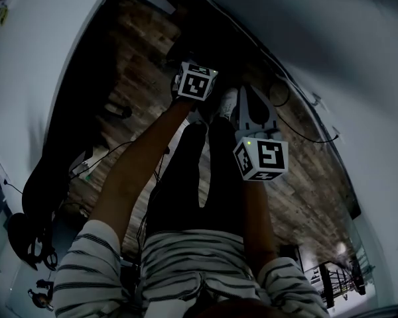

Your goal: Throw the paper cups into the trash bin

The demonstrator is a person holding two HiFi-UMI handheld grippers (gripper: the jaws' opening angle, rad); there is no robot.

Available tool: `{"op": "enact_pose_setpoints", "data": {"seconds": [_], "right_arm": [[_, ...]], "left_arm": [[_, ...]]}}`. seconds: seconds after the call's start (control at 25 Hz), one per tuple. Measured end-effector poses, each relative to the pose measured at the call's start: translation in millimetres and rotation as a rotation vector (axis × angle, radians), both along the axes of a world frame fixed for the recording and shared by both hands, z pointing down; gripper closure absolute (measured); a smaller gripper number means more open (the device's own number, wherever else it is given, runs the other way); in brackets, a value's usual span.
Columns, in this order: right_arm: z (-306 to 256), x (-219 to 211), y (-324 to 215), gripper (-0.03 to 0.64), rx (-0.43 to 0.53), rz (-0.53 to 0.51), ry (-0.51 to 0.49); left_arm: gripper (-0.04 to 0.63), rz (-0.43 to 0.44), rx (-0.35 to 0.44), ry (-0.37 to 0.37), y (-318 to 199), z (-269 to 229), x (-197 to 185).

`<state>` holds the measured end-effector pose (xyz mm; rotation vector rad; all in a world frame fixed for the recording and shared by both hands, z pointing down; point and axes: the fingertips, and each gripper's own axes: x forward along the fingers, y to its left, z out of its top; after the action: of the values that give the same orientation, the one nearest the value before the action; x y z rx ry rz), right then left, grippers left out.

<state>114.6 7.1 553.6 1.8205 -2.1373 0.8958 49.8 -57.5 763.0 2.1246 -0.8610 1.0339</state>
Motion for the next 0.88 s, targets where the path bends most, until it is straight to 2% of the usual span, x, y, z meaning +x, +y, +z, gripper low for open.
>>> {"op": "enact_pose_setpoints", "data": {"seconds": [0.12, 0.36, 0.88], "right_arm": [[-10, -5, -1, 0.598, 0.002, -0.014, 0.005], [-48, -11, -11, 0.598, 0.047, -0.041, 0.020], [-150, -48, -27, 0.598, 0.160, -0.154, 0.029]], "left_arm": [[0.558, -0.029, 0.016, 0.026, 2, -22, -4], [0.572, -0.035, 0.119, 0.047, -7, -83, -14], [0.572, -0.224, 0.255, 0.228, -15, -245, -57]]}}
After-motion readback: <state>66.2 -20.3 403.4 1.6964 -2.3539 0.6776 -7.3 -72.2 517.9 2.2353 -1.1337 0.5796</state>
